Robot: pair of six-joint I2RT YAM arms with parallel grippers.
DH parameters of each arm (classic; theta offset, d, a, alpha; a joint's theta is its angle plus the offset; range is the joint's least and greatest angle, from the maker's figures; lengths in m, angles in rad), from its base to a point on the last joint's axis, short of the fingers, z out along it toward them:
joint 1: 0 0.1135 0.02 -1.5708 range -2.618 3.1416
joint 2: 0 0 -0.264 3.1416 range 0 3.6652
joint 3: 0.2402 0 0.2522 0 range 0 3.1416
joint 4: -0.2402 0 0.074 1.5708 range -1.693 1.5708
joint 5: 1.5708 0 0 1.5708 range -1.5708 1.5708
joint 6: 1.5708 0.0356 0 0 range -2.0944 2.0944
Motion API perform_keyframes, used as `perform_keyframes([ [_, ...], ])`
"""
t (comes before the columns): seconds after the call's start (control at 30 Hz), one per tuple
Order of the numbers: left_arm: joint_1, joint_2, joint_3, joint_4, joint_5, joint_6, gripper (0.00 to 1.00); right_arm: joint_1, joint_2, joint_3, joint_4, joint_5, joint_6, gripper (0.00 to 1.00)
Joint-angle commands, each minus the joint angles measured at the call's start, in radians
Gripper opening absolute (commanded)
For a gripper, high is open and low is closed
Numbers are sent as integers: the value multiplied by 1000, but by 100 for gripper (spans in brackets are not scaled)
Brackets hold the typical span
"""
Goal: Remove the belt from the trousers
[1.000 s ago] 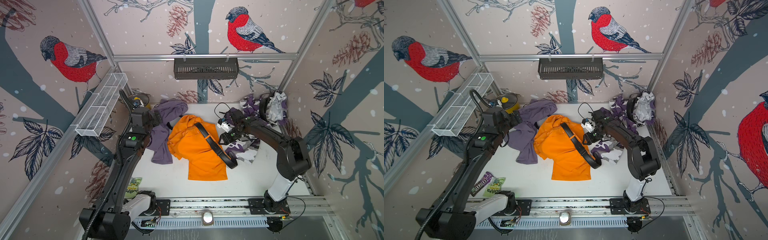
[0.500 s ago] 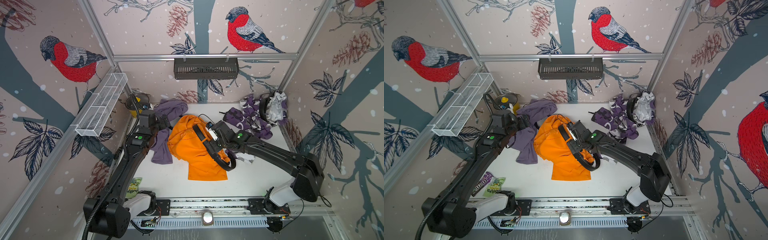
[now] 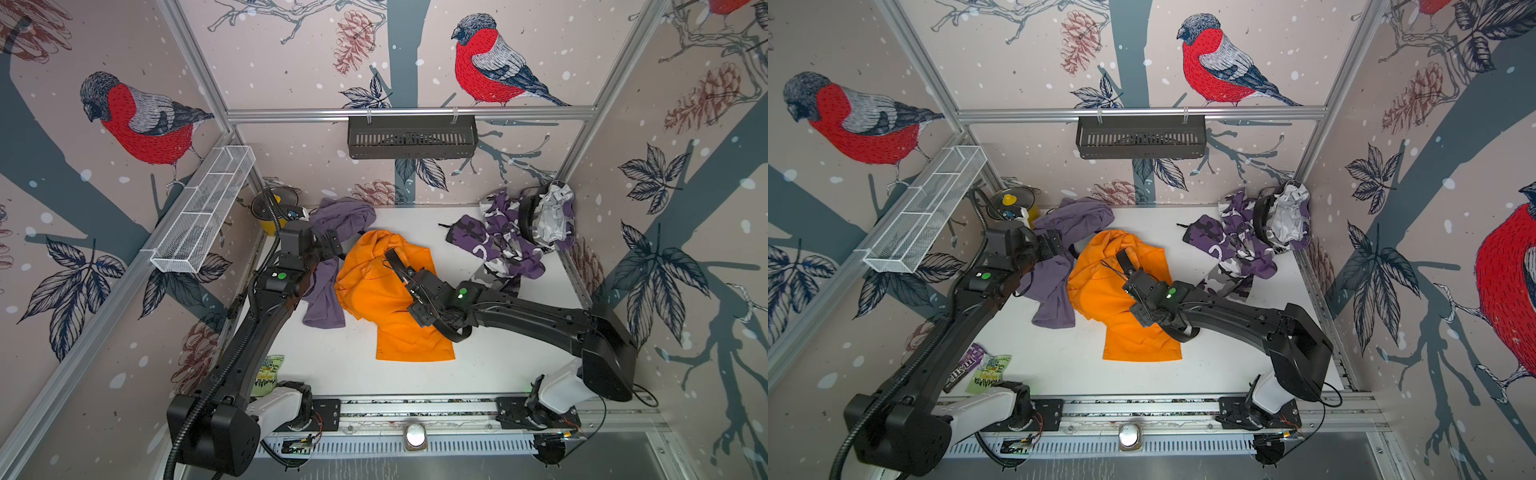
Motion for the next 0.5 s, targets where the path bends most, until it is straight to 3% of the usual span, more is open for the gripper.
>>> perform_keyframes([
  [0.0, -5, 5, -4, 42, 4, -13, 94, 2, 16, -21, -1, 32, 2, 78],
  [0.13, -11, 14, 4, 36, 0, -12, 94, 16, 30, -32, 21, 27, -24, 75],
  [0.27, -14, 17, 7, 38, -2, -11, 94, 5, 15, -25, 14, 83, -37, 38],
  [0.37, -20, 29, 13, 39, 2, -3, 94, 1, -62, -14, 29, 67, -99, 29],
  [0.47, -27, 51, 30, 55, 34, 27, 94, -23, -150, 4, 40, 11, -204, 28],
])
